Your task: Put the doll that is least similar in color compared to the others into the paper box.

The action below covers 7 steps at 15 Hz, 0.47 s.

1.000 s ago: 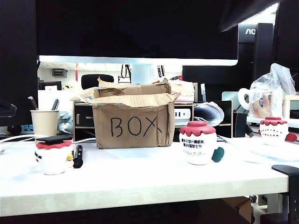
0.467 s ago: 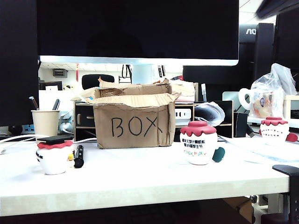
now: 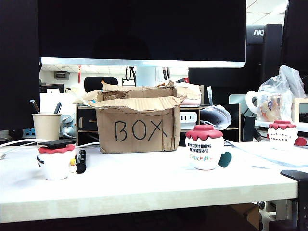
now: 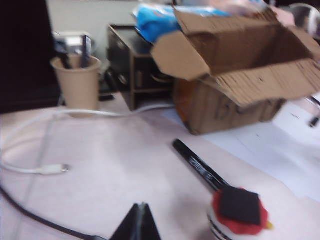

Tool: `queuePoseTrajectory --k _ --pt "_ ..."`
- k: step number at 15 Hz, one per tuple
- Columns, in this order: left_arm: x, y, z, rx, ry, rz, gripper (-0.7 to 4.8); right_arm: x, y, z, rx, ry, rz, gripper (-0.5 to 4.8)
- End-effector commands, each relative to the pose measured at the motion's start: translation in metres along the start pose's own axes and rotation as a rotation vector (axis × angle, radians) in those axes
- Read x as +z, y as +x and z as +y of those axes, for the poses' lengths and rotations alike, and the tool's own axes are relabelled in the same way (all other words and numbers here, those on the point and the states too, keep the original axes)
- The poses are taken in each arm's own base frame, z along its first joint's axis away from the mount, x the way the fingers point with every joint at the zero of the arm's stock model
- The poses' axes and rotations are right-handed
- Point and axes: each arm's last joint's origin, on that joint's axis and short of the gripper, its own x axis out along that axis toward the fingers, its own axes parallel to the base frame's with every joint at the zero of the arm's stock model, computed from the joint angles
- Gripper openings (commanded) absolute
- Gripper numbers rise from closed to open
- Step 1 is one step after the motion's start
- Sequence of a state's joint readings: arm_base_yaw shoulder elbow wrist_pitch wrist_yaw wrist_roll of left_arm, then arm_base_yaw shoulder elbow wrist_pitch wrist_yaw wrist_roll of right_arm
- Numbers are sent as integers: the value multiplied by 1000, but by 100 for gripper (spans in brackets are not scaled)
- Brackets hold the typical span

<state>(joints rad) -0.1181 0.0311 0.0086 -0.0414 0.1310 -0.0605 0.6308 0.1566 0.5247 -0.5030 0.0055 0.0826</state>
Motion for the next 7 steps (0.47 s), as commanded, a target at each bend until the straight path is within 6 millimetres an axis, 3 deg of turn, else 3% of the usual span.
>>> queuePoseTrajectory --k 1,7 --pt "2 -1 7 69 -2 -18 -5 -2 -5 -1 -20 23 -4 -6" --pt "4 -6 23 237 -6 -50 -5 4 -5 1 26 90 -64 -6"
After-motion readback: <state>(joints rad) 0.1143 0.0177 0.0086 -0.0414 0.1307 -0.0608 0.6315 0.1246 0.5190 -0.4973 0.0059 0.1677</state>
